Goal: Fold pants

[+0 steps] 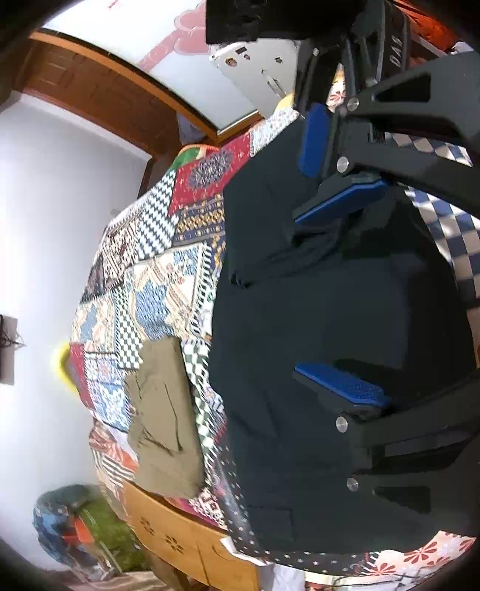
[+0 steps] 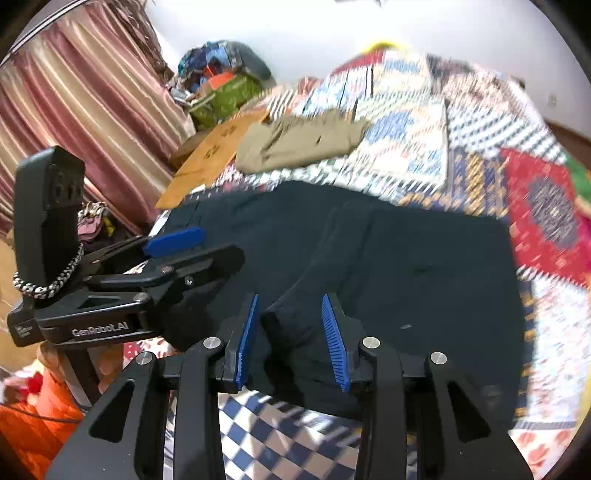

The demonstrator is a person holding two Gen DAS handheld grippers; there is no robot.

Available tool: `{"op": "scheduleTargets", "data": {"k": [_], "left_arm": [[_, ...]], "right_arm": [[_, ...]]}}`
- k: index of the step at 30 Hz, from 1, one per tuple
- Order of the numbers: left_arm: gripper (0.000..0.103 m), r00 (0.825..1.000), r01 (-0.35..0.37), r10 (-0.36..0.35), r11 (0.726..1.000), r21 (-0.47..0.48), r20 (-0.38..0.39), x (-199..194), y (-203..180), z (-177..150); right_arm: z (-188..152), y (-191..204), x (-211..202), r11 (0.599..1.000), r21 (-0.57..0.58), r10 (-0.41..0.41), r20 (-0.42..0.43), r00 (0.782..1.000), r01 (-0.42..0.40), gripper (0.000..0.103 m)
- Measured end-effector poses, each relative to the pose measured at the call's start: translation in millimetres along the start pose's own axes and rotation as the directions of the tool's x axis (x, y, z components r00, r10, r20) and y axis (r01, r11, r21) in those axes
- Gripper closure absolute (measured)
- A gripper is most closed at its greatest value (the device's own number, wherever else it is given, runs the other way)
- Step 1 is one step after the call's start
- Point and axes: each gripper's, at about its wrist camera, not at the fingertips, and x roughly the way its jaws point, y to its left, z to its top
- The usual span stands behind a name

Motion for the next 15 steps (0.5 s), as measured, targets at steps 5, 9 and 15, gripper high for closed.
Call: {"op": "scheduleTargets", "data": {"k": [5, 9, 15], "left_arm": [[0.027, 0.999, 0.025, -0.024, 0.999, 0.03, -0.027, 13, -21, 0], [0.027, 0.997, 0.021, -0.016, 0.998, 0.065, -0.076, 31, -34, -11], [0.024, 0.99, 0.012, -0.001, 0.997, 0.08, -0.141, 55, -30, -40]], "right_arm": [[-4, -23, -30, 0.991, 0.011, -0.134, 0.088, 0.987, 0.133, 0.065], [-16, -48, -24, 0.973, 0.025, -0.232, 0.041, 0.972, 0.231, 0.065], [-50, -60, 0, 0.968, 0.001, -0.249, -0.053, 0.967, 0.25, 0.065]]}}
